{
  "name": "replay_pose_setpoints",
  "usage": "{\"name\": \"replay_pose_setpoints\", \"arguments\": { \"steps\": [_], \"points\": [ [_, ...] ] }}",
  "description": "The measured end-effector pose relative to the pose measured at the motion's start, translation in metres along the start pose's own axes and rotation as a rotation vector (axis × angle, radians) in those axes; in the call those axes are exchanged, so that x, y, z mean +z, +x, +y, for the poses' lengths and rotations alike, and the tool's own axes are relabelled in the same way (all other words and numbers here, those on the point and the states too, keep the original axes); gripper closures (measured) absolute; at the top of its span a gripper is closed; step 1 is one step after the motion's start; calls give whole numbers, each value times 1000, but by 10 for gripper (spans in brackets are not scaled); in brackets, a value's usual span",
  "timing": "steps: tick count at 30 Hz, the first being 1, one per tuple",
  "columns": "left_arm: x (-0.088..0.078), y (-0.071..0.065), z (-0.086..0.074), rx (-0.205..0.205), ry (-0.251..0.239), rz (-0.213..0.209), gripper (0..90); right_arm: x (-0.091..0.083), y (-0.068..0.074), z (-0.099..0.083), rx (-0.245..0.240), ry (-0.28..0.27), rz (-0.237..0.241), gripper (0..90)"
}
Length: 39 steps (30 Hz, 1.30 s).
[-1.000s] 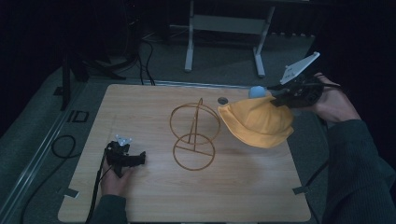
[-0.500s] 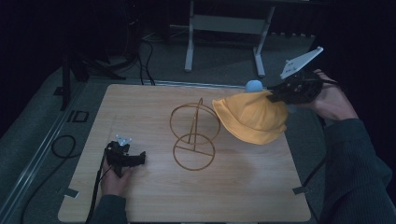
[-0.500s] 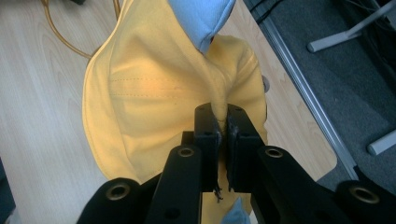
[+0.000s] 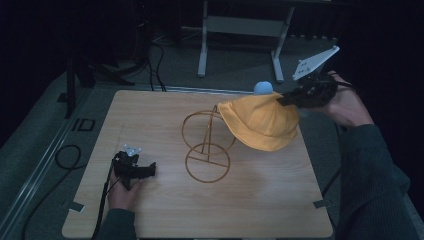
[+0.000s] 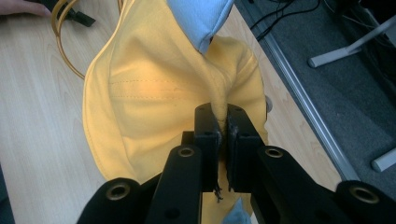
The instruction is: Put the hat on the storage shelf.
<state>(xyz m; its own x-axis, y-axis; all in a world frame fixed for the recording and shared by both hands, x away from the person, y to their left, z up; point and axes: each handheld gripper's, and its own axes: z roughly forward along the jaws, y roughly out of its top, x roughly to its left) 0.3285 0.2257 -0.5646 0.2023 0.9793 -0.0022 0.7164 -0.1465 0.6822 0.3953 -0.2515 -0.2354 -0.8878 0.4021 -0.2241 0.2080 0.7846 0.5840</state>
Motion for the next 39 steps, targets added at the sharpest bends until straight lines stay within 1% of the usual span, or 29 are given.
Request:
{"name": "replay_pose_setpoints", "arguments": {
  "steps": [11, 15, 19, 39],
  "points": [
    [0, 0, 0, 1, 1, 0, 3, 6, 4, 10, -16, -19, 1, 848],
    [0, 0, 0, 1, 1, 0, 4, 9, 4, 13, -21, -10, 1, 848],
    [0, 0, 0, 1, 1, 0, 4, 9, 5, 14, -22, -8, 0, 848],
    [0, 0, 0, 0, 1, 0, 4, 13, 10, 32, -43, -34, -3, 849]
  ]
}}
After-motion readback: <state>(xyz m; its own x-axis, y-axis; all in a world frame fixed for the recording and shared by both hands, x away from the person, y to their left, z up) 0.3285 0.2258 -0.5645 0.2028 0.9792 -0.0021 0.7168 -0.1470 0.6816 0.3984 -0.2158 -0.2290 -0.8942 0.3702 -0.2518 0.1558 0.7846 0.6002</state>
